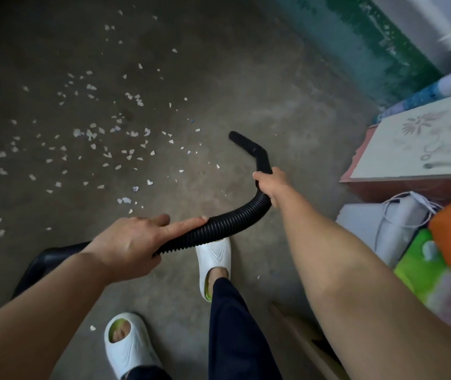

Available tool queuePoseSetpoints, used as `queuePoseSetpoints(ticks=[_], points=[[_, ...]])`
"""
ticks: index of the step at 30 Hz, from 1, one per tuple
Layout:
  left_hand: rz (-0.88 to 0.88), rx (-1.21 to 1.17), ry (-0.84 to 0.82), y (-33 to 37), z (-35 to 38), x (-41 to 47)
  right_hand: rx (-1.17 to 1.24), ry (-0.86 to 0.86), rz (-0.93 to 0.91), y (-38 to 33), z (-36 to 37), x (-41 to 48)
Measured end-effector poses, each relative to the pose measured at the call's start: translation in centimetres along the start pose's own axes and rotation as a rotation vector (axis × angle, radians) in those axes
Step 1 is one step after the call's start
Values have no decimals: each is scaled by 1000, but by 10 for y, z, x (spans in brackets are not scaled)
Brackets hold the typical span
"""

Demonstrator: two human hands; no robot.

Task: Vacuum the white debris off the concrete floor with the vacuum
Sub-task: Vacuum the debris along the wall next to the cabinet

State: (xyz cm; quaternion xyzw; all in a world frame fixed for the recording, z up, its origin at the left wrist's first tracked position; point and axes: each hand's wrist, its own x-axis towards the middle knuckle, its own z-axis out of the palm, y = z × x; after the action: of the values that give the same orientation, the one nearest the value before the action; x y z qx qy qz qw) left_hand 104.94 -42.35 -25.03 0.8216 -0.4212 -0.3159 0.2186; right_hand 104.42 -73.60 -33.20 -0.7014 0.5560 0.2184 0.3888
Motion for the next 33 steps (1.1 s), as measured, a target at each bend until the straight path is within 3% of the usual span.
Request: queuePoseSetpoints(ticks=[6, 12, 20, 26, 29, 33], points=[[82, 225, -82, 5, 10, -80, 563, -22, 275, 65, 44, -54], [85, 284, -139, 8, 16, -126, 751, 92, 261, 85, 66, -92], [130, 248, -81, 31, 24, -137, 625, 163, 282, 96, 40, -110], [-57, 84, -76, 56, 39, -123, 611, 204, 284, 111, 5, -113], [-177, -60, -160, 74, 54, -95, 647, 134, 324, 121, -10, -116], [-136, -81, -235, 103, 85, -71, 531, 173, 287, 137, -9, -118]])
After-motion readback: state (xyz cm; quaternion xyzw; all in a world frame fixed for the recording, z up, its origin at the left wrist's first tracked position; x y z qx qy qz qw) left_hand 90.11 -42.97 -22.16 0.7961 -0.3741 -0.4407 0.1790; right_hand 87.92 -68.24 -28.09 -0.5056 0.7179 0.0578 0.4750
